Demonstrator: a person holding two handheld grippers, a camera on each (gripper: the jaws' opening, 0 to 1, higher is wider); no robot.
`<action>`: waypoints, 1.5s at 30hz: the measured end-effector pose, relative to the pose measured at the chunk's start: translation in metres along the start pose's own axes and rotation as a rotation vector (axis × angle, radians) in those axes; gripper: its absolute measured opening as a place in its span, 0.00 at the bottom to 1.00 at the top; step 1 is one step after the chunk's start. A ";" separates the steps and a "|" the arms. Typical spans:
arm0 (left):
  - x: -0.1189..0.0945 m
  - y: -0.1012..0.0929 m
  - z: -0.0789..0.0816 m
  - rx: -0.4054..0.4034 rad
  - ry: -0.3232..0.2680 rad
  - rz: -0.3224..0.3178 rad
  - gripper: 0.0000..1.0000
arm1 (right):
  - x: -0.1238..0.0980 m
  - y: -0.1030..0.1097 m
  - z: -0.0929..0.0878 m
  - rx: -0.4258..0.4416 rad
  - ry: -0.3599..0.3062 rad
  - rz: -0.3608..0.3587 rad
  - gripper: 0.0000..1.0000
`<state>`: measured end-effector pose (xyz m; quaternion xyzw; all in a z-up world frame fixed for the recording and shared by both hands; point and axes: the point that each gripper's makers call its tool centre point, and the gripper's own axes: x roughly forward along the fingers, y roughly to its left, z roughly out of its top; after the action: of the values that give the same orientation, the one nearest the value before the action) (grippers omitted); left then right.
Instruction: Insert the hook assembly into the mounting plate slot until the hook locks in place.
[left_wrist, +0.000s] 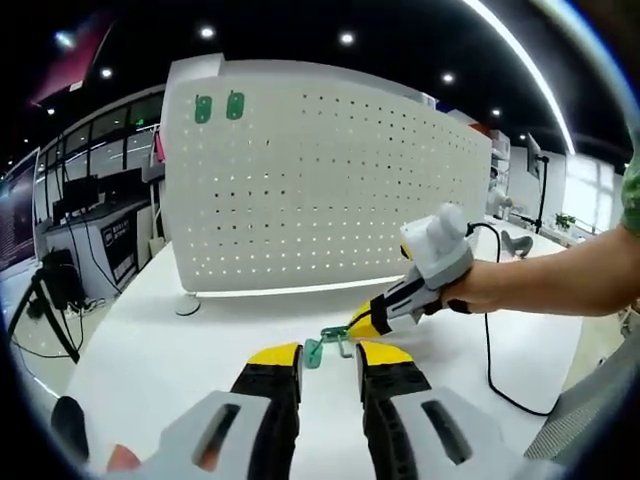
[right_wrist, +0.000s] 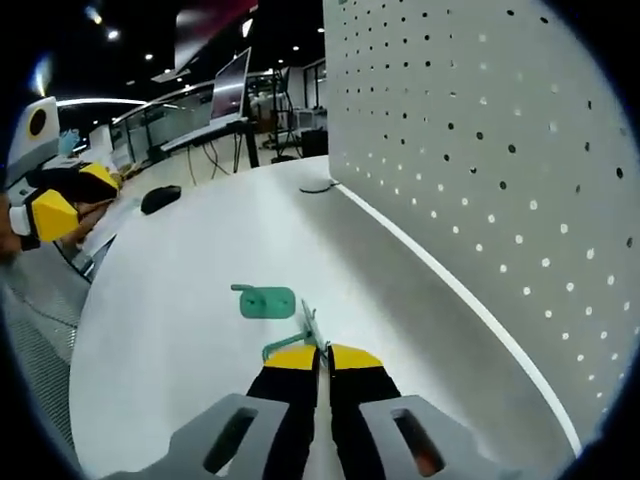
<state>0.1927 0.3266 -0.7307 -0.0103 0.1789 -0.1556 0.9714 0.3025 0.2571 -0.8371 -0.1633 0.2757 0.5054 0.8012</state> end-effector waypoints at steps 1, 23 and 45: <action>0.000 0.000 0.000 0.000 0.001 -0.001 0.22 | -0.001 0.000 0.001 -0.001 -0.001 -0.001 0.02; 0.000 -0.010 0.003 0.034 -0.007 -0.032 0.18 | -0.025 0.007 0.027 0.013 -0.025 -0.005 0.00; -0.006 -0.021 0.038 0.122 -0.093 -0.030 0.21 | -0.075 0.037 0.091 0.014 -0.113 -0.014 0.00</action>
<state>0.1943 0.3076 -0.6919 0.0392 0.1237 -0.1801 0.9751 0.2686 0.2680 -0.7187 -0.1308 0.2324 0.5061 0.8202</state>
